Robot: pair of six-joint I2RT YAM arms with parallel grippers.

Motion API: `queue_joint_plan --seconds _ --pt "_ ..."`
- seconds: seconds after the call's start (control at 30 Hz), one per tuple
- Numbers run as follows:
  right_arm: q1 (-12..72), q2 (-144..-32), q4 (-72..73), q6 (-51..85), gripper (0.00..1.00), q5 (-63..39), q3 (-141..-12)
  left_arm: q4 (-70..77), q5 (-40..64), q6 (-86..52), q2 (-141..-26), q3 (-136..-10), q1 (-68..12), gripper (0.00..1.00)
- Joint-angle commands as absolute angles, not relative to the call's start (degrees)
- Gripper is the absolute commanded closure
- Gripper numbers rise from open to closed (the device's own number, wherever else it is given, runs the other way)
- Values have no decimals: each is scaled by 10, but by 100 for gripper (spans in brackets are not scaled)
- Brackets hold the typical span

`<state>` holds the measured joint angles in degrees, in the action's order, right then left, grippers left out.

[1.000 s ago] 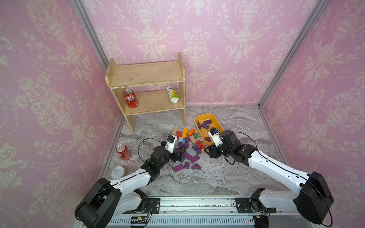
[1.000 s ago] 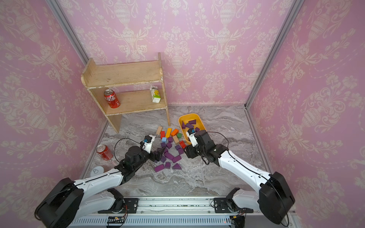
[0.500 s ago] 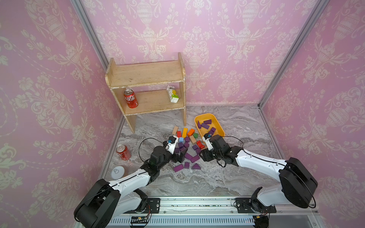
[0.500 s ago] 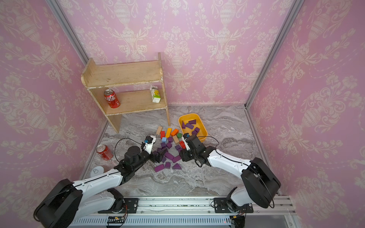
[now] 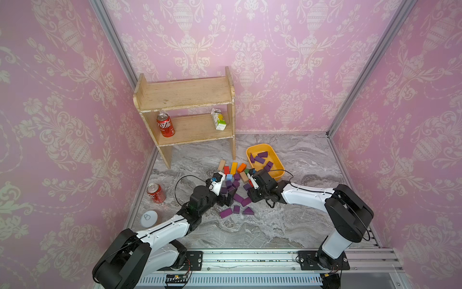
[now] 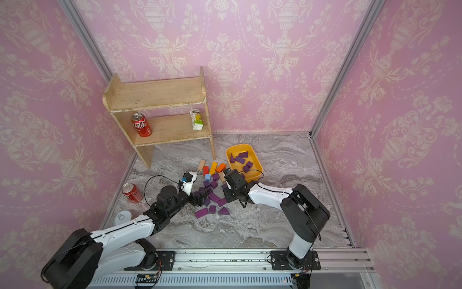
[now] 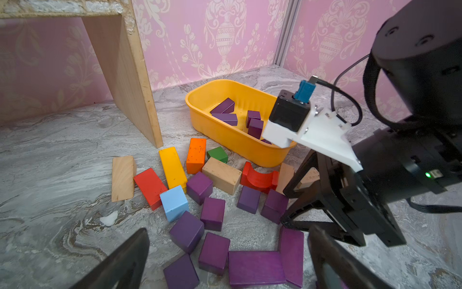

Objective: Pick purple bricks into the storage bin
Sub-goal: Pick up the building block from the center of the board.

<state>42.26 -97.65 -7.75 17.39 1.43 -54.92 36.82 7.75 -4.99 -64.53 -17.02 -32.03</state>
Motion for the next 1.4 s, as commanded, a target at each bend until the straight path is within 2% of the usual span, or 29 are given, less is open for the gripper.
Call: queue_joint_plan --seconds 0.0,0.57,0.83,0.97,1.37 --pt "426 -993 -103 153 52 38 -579 374 63 -44 -648 -164 -316 1" --pt "435 -1042 -156 139 53 70 -627 377 54 -46 -660 -164 -316 1" --pt "435 -1051 -140 135 70 64 -631 377 53 -46 -661 -166 -316 1" --pt "434 -1037 -133 136 75 57 -627 377 56 -46 -661 -166 -316 1" --pt "424 -910 -136 140 75 53 -617 378 52 -47 -658 -164 -316 1"
